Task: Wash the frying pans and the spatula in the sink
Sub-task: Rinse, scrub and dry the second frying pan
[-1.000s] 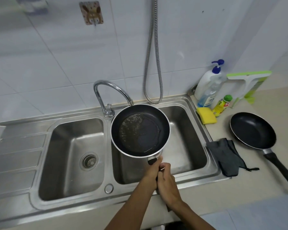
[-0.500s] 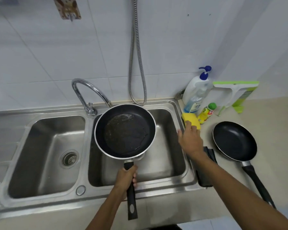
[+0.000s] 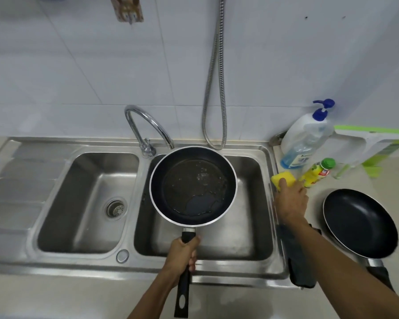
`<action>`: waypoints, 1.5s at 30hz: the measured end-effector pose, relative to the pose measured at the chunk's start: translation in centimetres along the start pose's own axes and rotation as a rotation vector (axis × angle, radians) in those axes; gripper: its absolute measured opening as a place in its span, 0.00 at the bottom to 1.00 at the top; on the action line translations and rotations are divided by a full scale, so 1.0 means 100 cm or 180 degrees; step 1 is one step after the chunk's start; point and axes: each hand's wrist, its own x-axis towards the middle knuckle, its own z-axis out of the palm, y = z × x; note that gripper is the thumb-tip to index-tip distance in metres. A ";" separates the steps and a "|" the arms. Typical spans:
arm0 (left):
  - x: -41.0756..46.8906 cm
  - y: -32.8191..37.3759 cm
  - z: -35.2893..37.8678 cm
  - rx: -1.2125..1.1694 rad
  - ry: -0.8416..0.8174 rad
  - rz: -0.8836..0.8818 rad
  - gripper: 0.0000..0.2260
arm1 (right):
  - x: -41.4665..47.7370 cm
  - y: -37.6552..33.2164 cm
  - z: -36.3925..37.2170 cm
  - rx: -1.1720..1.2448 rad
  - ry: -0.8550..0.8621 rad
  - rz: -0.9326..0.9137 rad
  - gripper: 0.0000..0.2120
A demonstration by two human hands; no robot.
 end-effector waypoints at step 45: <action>0.016 0.030 -0.067 0.0951 -0.0753 0.0265 0.15 | -0.047 -0.242 -0.042 0.0091 -0.1643 -0.2171 0.27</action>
